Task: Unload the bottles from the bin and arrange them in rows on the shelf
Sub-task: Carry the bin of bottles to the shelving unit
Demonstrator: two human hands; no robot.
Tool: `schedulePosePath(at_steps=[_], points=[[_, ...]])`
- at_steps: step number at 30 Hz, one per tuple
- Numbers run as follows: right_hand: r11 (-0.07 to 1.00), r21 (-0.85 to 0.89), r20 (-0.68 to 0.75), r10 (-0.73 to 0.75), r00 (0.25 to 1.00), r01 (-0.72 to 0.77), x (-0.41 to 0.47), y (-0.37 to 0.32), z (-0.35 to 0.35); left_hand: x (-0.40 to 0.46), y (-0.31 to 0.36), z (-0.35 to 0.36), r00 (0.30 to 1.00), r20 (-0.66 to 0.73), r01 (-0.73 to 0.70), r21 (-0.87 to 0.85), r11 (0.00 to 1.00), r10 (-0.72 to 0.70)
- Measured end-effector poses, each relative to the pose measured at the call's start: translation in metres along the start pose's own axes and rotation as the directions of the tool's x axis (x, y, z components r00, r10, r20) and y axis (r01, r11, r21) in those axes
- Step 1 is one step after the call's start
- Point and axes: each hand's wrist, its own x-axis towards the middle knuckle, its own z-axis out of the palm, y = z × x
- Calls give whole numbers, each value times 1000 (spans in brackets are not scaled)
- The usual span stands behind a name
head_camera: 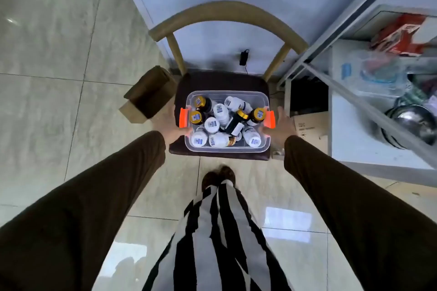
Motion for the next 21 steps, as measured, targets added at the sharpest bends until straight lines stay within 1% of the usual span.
schedulePosePath(at_steps=[2,4,7,9,11,14,16,18,21], points=[[994,110,27,25,999,-28,10,3,3,9,0,5,999,44,9,-89,996,-5],[982,178,53,60,997,-68,17,11,8,16,0,12,997,78,10,-132,991,0],[980,176,20,96,995,-98,27,17,13,29,0,22,997,75,4,-167,986,9],[974,194,33,111,993,-115,32,20,16,34,-4,28,999,51,19,-181,983,-10],[965,229,38,124,992,-129,34,22,18,37,-7,32,999,26,25,-177,984,-20],[938,308,14,162,987,-158,36,19,20,40,-6,33,999,30,44,-135,990,-40],[946,284,-2,163,987,-156,36,17,21,41,-4,32,996,37,79,-115,990,-75],[958,246,-7,157,988,-150,32,16,22,38,-1,31,996,39,81,-95,992,-77],[958,249,-10,149,989,-142,16,18,18,27,2,28,996,34,91,-84,992,-88]])
